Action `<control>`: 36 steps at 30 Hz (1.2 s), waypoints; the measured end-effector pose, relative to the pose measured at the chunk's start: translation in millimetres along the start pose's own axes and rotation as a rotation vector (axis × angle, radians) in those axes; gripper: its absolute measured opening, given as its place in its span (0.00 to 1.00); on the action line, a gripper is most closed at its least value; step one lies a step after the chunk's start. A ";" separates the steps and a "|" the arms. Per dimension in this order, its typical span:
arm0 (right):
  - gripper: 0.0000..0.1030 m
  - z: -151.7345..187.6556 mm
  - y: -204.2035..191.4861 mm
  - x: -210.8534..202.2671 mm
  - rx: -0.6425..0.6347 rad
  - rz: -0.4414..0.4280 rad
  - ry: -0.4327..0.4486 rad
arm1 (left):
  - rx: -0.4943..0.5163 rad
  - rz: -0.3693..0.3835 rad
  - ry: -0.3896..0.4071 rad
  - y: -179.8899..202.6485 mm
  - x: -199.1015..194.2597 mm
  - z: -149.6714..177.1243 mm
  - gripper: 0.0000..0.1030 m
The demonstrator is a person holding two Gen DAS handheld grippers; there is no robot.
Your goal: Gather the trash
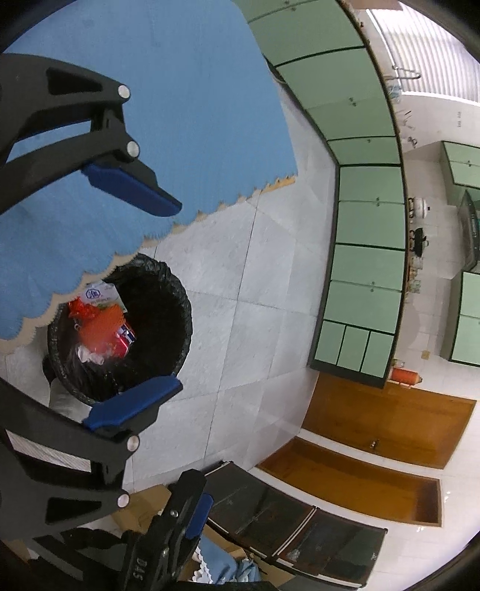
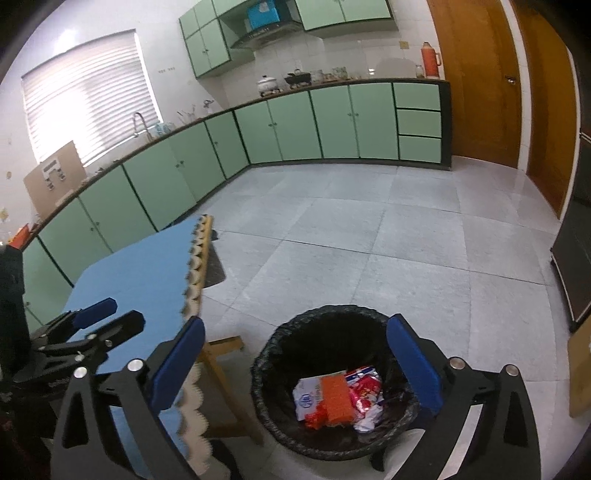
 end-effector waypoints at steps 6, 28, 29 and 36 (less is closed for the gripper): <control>0.94 1.4 -22.6 -18.9 -0.020 -0.039 0.018 | -0.039 -0.014 0.030 -6.2 -28.9 1.5 0.85; 0.94 -8.0 -56.9 -44.9 -0.101 -0.053 0.066 | -0.063 -0.095 0.137 -27.0 -81.3 -9.7 0.85; 0.94 -8.2 -56.7 -44.9 -0.099 -0.054 0.067 | -0.062 -0.096 0.138 -27.5 -81.4 -9.7 0.85; 0.94 -10.2 -57.0 -44.7 -0.103 -0.057 0.070 | -0.062 -0.101 0.141 -29.8 -85.0 -9.7 0.85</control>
Point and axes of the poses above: each gripper's, at about its wrist camera, not at the fingertips, and x roughly the way its jaws point, y to its right, z to its underside, the point moved 7 cm from there along x, roughly the way its jaws point, and after that the axes turned 10 degrees about -x, right-handed, at the moved point
